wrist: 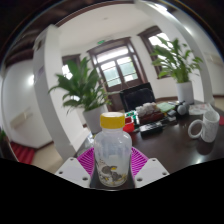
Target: Pour water
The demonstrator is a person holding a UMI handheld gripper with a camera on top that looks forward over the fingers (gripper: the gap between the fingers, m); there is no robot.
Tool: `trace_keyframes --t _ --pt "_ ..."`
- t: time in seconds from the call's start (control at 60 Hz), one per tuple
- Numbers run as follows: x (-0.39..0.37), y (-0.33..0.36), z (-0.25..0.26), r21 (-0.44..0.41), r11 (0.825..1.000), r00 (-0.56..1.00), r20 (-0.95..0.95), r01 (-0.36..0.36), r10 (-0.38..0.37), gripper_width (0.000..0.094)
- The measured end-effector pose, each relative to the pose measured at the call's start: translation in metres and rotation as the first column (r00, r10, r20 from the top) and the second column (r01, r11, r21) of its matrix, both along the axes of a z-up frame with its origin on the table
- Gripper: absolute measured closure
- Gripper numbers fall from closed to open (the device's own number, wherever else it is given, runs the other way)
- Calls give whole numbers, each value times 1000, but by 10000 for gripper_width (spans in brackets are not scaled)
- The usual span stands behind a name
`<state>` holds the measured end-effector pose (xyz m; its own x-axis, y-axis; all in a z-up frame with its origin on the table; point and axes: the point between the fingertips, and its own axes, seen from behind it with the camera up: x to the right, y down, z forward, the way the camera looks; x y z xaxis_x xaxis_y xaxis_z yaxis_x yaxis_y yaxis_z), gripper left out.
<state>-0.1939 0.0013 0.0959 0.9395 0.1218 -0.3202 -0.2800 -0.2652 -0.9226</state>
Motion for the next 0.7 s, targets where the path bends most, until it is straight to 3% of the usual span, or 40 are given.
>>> trace_keyframes --t 0.133,0.25,0.367,0.533,0.7 --pt "61 7 35 -18 996 948 -307 84 -86 496" --pt "107 9 65 -53 984 807 -566 167 -168 497" --pt "169 12 84 -45 971 596 -782 234 -180 498" --pt "228 4 98 -84 945 270 -947 317 -175 499" --pt "252 -3 99 -143 940 -26 -989 311 -142 498"
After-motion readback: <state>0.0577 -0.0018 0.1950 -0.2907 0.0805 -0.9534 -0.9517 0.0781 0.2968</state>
